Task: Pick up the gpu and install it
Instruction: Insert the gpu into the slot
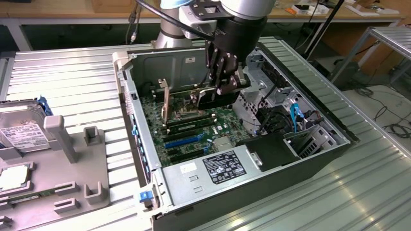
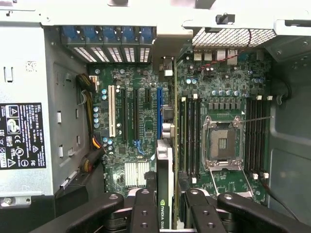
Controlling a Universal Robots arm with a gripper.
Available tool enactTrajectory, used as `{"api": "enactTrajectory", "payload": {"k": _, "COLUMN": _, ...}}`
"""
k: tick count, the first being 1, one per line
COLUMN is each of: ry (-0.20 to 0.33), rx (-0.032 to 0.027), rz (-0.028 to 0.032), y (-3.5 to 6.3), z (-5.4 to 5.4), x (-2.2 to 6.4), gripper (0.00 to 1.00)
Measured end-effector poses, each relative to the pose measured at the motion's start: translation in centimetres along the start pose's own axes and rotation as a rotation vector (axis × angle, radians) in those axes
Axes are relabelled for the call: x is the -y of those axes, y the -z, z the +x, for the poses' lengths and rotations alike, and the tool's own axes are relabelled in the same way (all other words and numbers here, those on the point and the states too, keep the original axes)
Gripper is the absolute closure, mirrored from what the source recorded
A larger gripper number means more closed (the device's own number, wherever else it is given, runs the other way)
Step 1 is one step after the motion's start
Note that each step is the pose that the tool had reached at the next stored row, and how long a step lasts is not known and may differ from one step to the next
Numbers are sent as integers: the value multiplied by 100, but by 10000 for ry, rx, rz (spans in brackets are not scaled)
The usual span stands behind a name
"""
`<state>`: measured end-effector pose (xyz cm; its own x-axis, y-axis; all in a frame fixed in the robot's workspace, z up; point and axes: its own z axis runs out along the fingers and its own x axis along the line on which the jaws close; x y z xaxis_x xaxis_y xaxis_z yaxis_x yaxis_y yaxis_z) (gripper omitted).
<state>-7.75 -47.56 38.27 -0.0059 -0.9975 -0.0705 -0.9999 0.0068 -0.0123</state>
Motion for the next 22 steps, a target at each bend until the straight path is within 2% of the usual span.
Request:
{"api": "enactTrajectory", "payload": {"k": 6, "ry": -33, "rx": -2, "rz": 12, "y": -29, "z": -18, "x": 0, "gripper": 73}}
{"api": "enactTrajectory", "payload": {"k": 10, "ry": -643, "rx": -9, "rz": 55, "y": -40, "z": -18, "x": -1, "gripper": 73}}
{"api": "enactTrajectory", "payload": {"k": 22, "ry": -661, "rx": -9, "rz": 58, "y": -138, "z": -11, "x": -2, "gripper": 73}}
